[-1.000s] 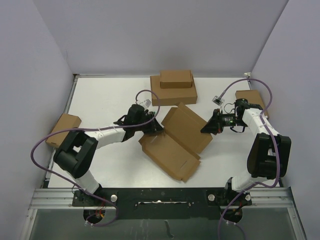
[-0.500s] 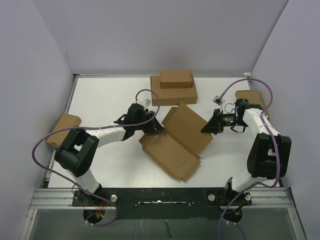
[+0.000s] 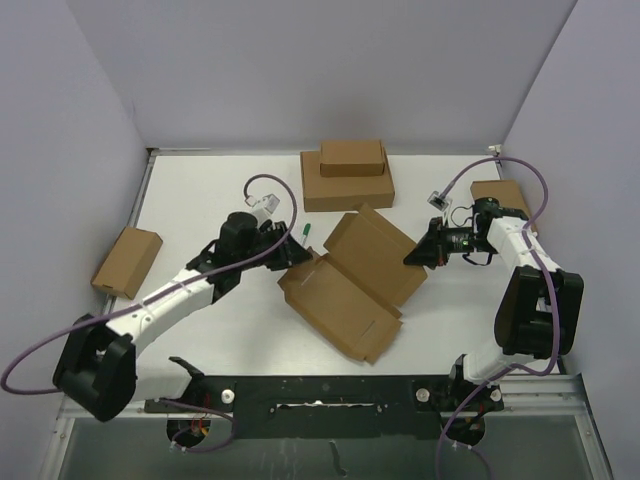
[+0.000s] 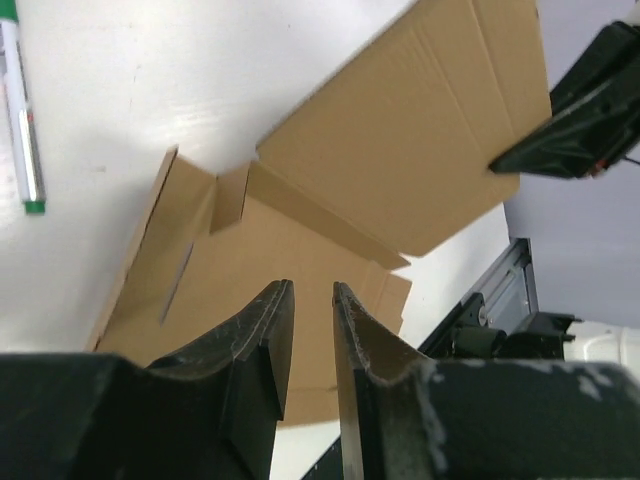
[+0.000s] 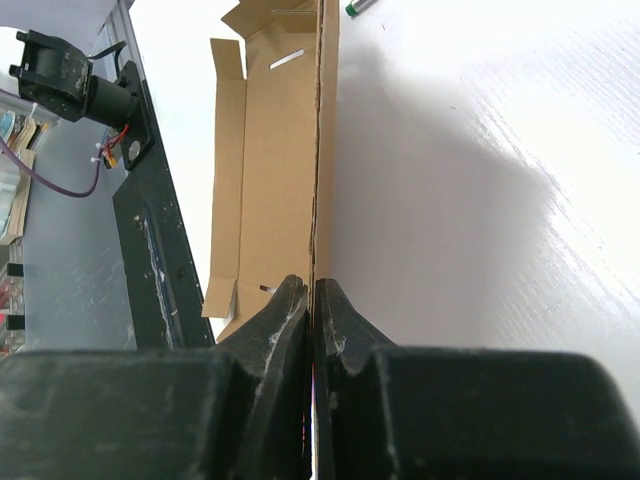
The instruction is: Fold the paper box
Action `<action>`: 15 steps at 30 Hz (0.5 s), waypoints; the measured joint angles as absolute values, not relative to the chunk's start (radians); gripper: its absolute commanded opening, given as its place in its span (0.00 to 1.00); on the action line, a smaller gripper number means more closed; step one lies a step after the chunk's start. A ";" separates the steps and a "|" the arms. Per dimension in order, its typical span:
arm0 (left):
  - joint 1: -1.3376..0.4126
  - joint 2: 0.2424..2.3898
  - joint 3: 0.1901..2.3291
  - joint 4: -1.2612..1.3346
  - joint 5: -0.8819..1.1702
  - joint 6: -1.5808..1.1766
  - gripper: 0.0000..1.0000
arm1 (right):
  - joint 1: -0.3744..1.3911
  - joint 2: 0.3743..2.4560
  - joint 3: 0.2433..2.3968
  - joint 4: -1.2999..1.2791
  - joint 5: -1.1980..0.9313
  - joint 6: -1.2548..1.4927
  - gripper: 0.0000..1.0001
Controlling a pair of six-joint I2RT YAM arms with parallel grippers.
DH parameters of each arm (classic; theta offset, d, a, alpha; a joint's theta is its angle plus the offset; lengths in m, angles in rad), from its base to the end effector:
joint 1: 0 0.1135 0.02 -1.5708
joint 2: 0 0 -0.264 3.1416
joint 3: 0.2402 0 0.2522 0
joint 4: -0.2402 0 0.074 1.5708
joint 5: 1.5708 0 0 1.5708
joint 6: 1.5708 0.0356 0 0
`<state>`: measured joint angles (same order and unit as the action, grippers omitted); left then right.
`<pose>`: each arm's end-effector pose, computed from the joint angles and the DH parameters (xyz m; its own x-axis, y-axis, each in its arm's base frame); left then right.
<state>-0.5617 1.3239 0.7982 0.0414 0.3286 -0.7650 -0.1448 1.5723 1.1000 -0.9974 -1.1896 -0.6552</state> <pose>0.2417 -0.1657 0.2483 -0.8008 -0.2705 -0.5344 0.2652 0.6399 -0.7213 0.2765 -0.0069 0.2327 -0.7569 -0.1187 -0.6427 -0.6308 0.3901 0.6708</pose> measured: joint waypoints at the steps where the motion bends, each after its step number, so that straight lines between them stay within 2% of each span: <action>1: -0.562 1.297 0.785 0.036 0.329 -0.765 0.22 | -0.146 1.572 1.100 -0.997 -1.190 -0.655 0.00; 10: -0.611 0.932 0.522 -0.084 0.302 -0.797 0.23 | -0.152 1.572 1.102 -1.002 -1.197 -0.665 0.00; 15: -0.625 0.801 0.432 -0.128 0.246 -0.812 0.28 | -0.152 1.572 1.103 -1.004 -1.198 -0.672 0.00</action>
<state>-0.6250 0.8005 0.4324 -0.1276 0.2459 -0.8120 -0.1520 1.5723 1.1034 -1.0042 -1.1976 -0.6720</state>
